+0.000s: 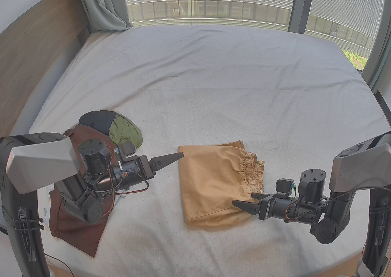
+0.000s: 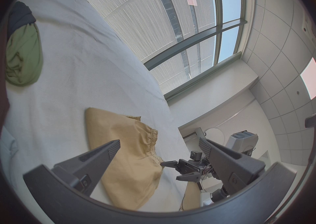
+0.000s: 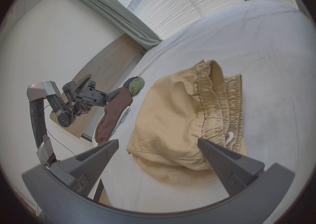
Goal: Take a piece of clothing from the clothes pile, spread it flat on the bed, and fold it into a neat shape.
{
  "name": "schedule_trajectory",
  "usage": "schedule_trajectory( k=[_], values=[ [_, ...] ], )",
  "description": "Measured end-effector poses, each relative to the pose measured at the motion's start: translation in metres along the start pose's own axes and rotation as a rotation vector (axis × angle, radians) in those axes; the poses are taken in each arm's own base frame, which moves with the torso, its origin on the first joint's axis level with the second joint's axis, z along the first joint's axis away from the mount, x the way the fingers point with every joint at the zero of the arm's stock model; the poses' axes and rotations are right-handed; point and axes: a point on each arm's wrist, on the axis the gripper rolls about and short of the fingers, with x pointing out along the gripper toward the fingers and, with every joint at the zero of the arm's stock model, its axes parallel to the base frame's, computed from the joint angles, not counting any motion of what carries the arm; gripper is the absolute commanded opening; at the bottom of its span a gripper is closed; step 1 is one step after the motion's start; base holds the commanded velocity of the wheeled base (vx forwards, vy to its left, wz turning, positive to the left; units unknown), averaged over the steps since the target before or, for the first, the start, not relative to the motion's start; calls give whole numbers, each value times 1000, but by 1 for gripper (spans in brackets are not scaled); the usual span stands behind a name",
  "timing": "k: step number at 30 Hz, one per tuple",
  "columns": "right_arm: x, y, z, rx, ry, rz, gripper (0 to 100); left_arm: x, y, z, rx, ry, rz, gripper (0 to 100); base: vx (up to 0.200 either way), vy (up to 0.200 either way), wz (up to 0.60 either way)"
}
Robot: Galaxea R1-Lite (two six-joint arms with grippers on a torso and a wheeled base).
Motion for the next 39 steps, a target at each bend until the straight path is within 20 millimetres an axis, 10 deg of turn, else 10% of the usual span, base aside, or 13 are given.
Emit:
schedule_trajectory(
  k=[20, 39],
  values=[
    [8, -21, -22, 40, 59, -73, 100, -39, 11, 1, 138, 14, 64, 100, 0, 0, 0],
    [18, -5, 51, -4, -235, -21, 100, -40, 11, -1, 146, 17, 71, 100, 0, 0, 0]
  ],
)
